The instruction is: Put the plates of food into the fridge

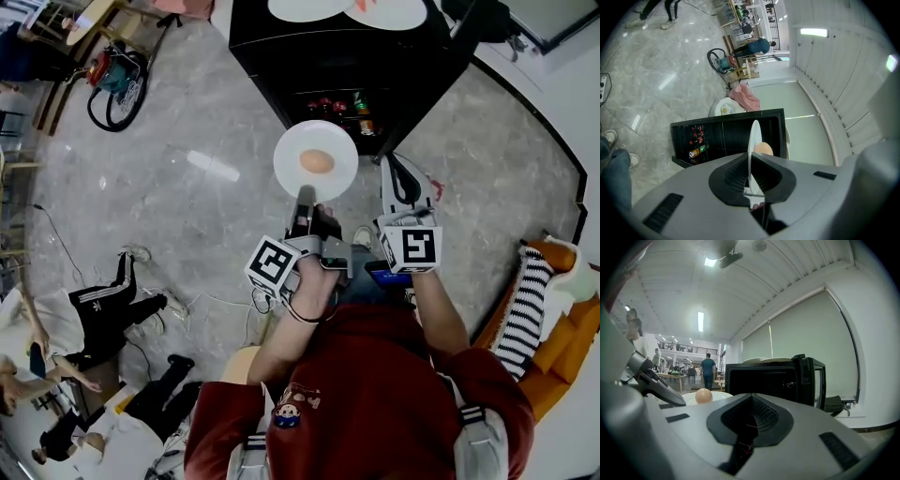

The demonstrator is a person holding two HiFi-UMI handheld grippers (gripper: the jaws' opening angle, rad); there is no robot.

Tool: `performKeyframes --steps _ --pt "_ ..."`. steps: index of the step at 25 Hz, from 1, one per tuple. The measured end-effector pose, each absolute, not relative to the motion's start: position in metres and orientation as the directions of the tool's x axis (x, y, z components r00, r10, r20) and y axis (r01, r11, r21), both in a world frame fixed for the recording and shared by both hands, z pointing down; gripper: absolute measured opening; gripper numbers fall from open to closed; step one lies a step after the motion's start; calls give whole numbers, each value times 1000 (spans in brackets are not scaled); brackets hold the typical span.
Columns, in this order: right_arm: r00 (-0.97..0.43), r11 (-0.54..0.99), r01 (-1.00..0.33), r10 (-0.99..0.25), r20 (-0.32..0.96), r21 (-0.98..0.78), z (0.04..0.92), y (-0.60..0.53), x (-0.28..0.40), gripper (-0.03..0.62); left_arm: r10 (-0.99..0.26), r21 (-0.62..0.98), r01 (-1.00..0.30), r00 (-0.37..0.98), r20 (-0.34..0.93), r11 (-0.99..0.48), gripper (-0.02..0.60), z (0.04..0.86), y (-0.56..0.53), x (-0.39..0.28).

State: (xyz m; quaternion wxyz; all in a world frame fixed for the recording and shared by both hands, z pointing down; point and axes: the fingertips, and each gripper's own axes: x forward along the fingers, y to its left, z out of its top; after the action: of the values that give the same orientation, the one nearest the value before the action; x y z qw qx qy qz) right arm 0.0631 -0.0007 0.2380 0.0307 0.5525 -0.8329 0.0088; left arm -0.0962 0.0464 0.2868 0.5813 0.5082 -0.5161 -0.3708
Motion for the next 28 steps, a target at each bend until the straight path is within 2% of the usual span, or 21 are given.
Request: performKeyframes --steps 19,28 --pt "-440 442 -897 -894 85 0 256 -35 100 9 -958 967 -85 139 250 240 15 293 16 -66" --pt "-433 438 -899 -897 92 34 260 -40 78 9 -947 962 -93 174 269 256 14 307 7 -78"
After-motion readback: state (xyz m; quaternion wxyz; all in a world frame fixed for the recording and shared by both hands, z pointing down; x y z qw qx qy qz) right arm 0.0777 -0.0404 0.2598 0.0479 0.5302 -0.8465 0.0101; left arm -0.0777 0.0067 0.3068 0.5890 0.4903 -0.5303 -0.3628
